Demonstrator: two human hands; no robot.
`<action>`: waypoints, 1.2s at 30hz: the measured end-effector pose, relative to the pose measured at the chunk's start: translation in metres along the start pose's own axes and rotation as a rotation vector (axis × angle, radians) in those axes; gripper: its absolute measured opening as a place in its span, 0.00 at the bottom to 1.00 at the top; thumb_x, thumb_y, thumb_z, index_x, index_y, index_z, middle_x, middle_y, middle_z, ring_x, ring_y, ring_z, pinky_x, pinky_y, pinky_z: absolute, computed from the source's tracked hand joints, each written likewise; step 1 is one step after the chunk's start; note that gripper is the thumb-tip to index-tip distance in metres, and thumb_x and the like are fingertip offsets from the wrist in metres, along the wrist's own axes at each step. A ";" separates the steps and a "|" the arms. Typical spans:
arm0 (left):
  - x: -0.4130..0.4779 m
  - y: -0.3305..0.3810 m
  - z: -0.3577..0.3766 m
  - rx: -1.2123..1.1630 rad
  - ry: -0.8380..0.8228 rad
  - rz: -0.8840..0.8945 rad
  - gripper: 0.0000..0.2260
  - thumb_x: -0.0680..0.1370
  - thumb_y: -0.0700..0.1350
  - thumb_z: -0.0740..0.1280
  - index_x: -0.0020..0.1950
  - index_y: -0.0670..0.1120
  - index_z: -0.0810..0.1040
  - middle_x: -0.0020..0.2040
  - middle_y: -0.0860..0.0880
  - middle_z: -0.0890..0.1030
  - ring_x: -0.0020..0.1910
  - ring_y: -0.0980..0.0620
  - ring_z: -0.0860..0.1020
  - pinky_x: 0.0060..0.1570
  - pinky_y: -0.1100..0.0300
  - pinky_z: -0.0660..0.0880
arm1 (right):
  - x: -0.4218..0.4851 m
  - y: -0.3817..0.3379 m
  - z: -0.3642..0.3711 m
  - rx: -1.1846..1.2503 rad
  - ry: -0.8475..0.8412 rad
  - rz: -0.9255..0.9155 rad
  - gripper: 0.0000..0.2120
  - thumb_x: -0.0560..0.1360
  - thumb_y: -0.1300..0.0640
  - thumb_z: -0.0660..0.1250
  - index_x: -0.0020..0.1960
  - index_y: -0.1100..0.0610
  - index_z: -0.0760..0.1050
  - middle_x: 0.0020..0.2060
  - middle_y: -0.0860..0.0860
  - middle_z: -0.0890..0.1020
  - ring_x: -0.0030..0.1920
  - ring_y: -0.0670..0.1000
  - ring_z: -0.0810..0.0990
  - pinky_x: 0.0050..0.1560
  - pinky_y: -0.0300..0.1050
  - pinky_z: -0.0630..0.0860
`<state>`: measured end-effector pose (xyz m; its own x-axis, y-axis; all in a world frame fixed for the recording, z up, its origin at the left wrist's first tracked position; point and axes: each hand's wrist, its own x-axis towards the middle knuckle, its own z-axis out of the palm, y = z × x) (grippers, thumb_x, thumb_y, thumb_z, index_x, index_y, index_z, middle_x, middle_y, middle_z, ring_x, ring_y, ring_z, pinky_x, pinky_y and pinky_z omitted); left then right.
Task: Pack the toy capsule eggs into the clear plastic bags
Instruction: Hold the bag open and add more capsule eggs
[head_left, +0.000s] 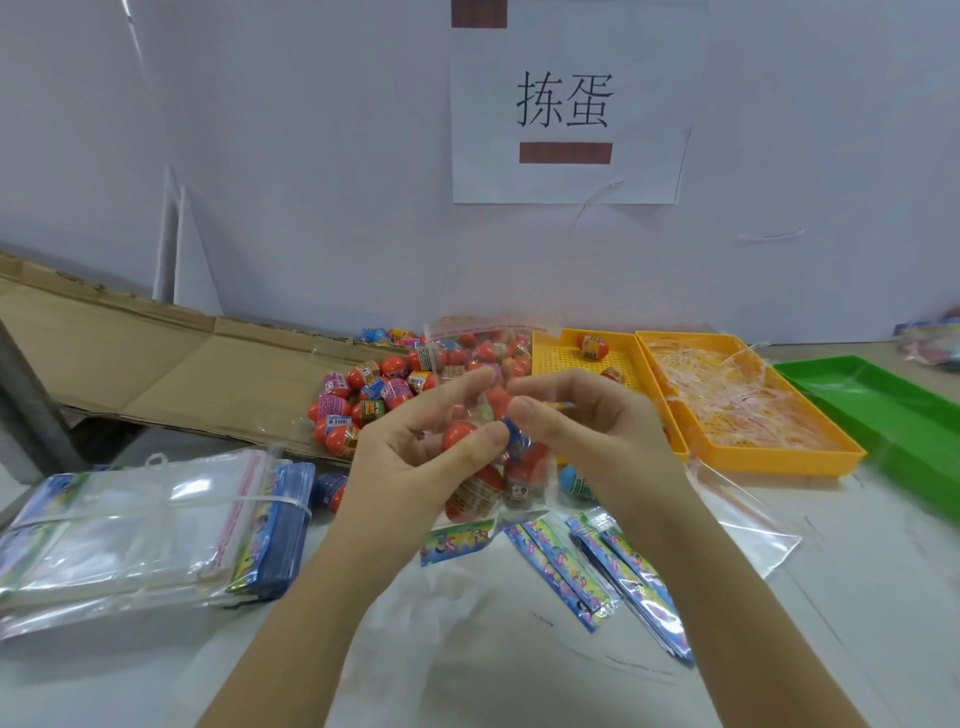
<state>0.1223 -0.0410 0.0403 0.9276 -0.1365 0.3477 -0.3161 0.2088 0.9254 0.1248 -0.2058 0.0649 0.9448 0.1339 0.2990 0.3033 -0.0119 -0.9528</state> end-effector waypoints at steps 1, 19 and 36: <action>0.000 0.000 0.000 -0.010 -0.004 -0.011 0.20 0.66 0.52 0.74 0.58 0.59 0.83 0.53 0.53 0.85 0.51 0.52 0.84 0.44 0.63 0.80 | 0.000 0.000 0.001 0.021 0.009 -0.012 0.09 0.63 0.48 0.74 0.42 0.50 0.83 0.37 0.52 0.85 0.38 0.51 0.84 0.37 0.42 0.80; 0.001 0.001 0.012 -0.145 0.181 -0.025 0.13 0.63 0.57 0.72 0.47 0.61 0.86 0.44 0.53 0.87 0.44 0.59 0.84 0.39 0.65 0.80 | 0.000 0.003 0.008 0.090 0.139 -0.074 0.03 0.66 0.51 0.73 0.38 0.50 0.82 0.33 0.50 0.83 0.31 0.47 0.80 0.30 0.36 0.76; 0.003 -0.001 0.005 -0.026 0.428 0.042 0.06 0.66 0.52 0.72 0.41 0.56 0.86 0.40 0.50 0.86 0.37 0.55 0.84 0.36 0.65 0.80 | -0.001 0.002 0.009 0.102 0.127 -0.045 0.06 0.63 0.49 0.74 0.37 0.50 0.82 0.32 0.47 0.83 0.31 0.46 0.80 0.30 0.39 0.78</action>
<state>0.1250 -0.0469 0.0410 0.9145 0.2859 0.2863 -0.3556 0.2307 0.9057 0.1237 -0.1972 0.0619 0.9406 0.0052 0.3394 0.3375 0.0924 -0.9368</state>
